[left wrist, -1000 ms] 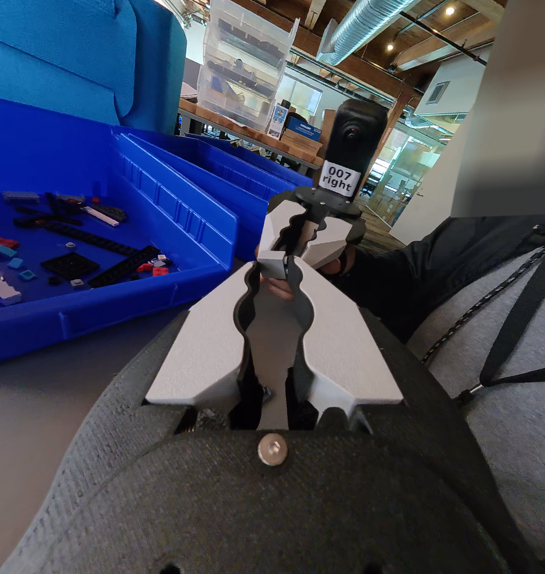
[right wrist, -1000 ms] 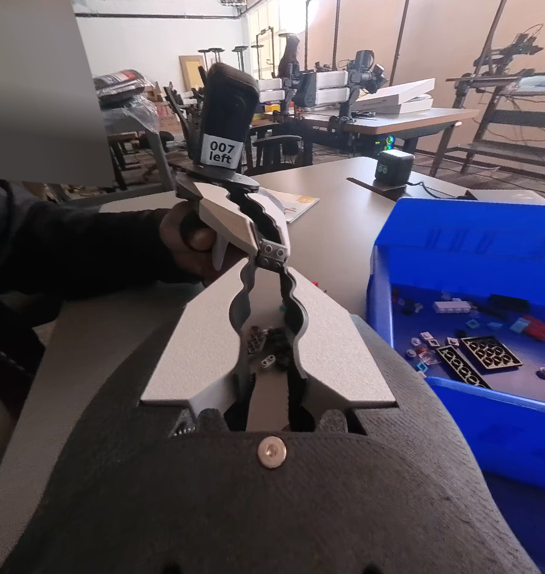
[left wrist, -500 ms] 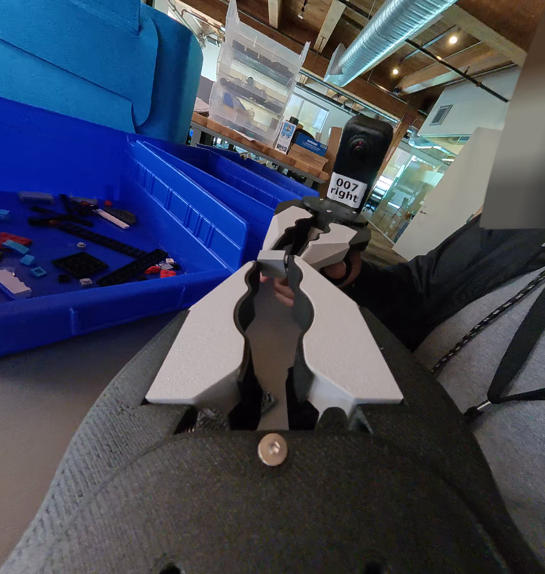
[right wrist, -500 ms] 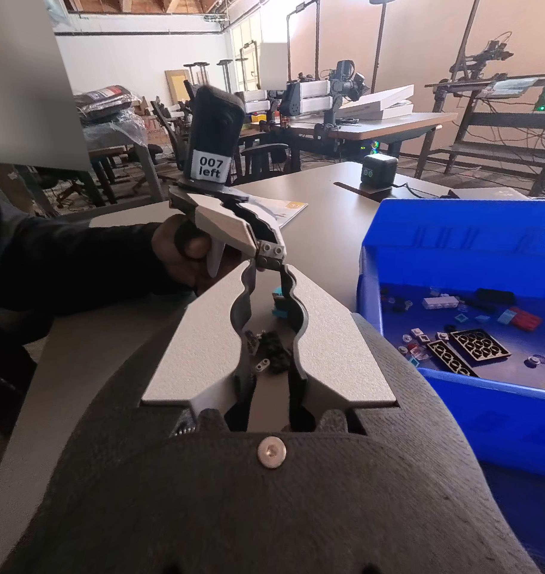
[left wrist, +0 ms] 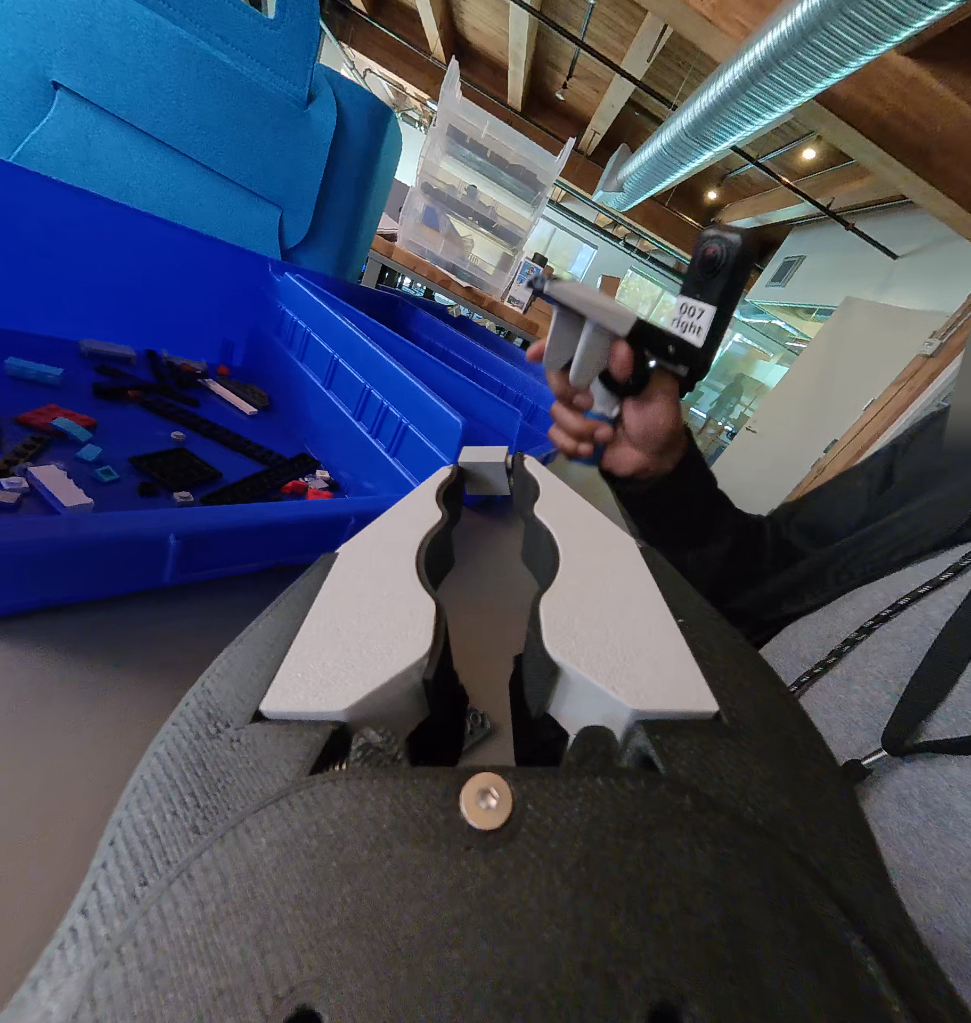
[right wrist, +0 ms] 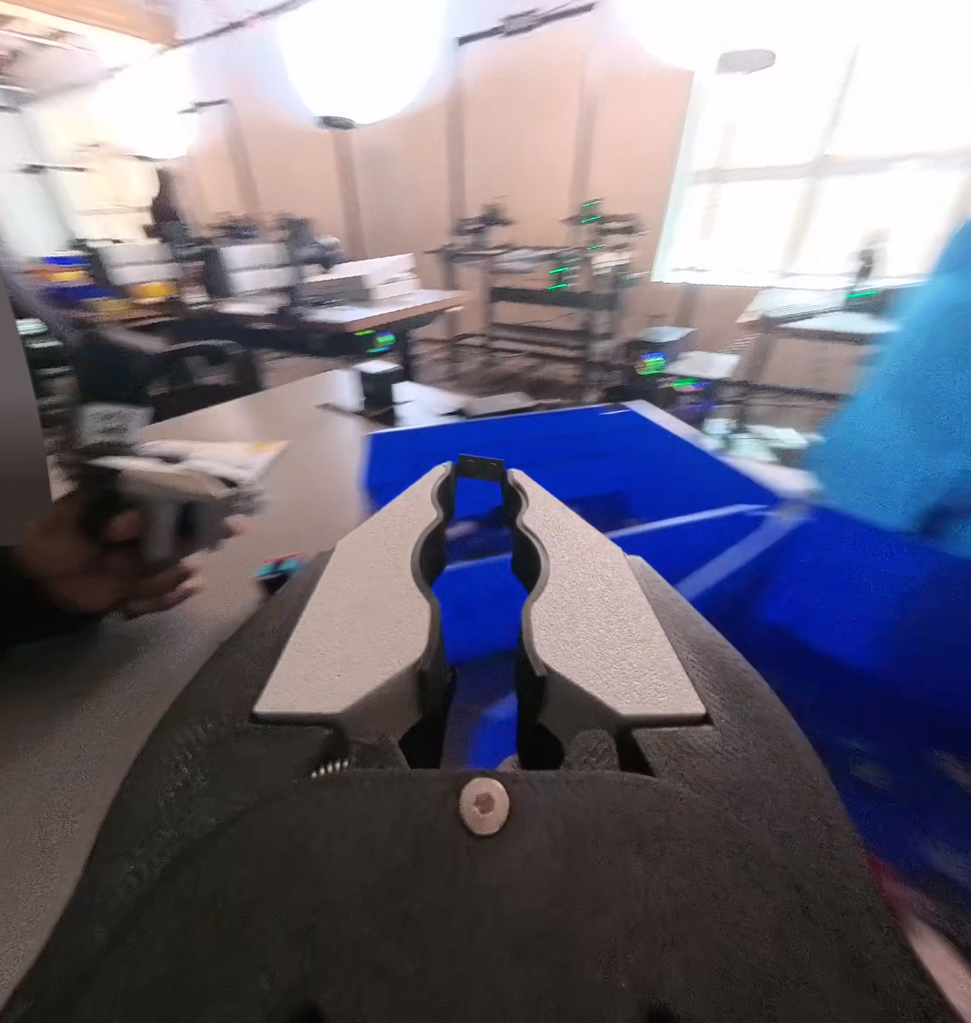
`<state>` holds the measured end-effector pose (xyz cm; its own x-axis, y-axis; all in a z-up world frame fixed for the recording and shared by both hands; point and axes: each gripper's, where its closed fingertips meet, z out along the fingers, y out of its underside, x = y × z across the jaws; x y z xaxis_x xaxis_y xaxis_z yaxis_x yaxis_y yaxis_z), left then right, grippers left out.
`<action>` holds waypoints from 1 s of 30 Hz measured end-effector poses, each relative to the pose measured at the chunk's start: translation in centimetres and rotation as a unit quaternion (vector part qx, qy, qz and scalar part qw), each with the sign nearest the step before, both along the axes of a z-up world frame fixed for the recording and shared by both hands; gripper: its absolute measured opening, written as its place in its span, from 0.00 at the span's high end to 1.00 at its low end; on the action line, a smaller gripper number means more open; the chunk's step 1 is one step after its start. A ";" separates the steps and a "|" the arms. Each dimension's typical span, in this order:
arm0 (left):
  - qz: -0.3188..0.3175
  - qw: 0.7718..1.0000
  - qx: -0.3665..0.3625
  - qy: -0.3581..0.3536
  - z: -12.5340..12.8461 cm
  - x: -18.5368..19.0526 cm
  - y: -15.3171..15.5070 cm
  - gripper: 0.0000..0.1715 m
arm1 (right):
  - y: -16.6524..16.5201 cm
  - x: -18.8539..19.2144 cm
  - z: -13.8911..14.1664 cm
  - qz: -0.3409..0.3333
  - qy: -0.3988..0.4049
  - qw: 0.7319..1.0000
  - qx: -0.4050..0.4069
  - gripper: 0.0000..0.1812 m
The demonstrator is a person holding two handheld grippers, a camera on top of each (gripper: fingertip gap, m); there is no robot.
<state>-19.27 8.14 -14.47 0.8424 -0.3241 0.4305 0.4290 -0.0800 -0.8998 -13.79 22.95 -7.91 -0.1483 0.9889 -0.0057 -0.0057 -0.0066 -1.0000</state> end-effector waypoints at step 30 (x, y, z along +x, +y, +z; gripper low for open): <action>-0.117 0.991 -0.024 -0.055 -1.0 4.4 0.3 0.89 | -4.4 2.2 -3.9 0.164 -0.085 0.970 0.162 0.84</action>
<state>-14.87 8.47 -15.45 0.6933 -0.4816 0.5361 0.4897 -0.2309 -0.8408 -11.62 18.56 -11.78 -0.4784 0.8432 0.2451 0.1079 0.3335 -0.9366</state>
